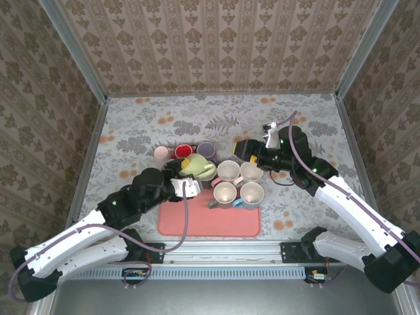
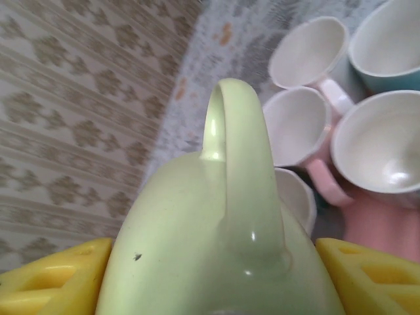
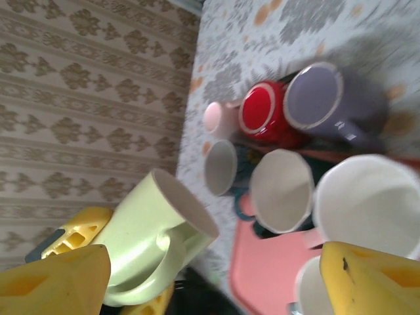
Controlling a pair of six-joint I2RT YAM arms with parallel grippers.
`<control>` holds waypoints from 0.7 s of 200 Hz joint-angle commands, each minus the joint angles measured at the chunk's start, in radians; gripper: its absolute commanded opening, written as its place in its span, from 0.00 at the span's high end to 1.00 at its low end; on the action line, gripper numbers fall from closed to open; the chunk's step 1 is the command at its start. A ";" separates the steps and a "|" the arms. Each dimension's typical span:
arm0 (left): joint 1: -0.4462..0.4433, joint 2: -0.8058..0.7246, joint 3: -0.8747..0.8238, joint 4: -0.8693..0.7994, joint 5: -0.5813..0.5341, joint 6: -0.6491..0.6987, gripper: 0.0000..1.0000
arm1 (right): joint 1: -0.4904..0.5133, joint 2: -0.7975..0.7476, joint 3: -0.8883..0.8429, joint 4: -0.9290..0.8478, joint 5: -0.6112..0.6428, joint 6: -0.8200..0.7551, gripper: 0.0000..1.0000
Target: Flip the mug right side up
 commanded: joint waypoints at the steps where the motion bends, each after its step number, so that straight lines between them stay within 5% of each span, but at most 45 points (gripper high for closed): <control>1: -0.014 -0.040 -0.031 0.277 -0.066 0.212 0.76 | 0.052 0.050 -0.015 0.204 -0.116 0.262 0.18; 38: -0.021 -0.093 -0.100 0.423 -0.084 0.312 0.78 | 0.142 0.134 0.032 0.285 -0.150 0.356 0.25; 140: -0.045 -0.142 -0.134 0.383 -0.077 0.354 0.80 | 0.209 0.243 0.060 0.446 -0.164 0.427 0.59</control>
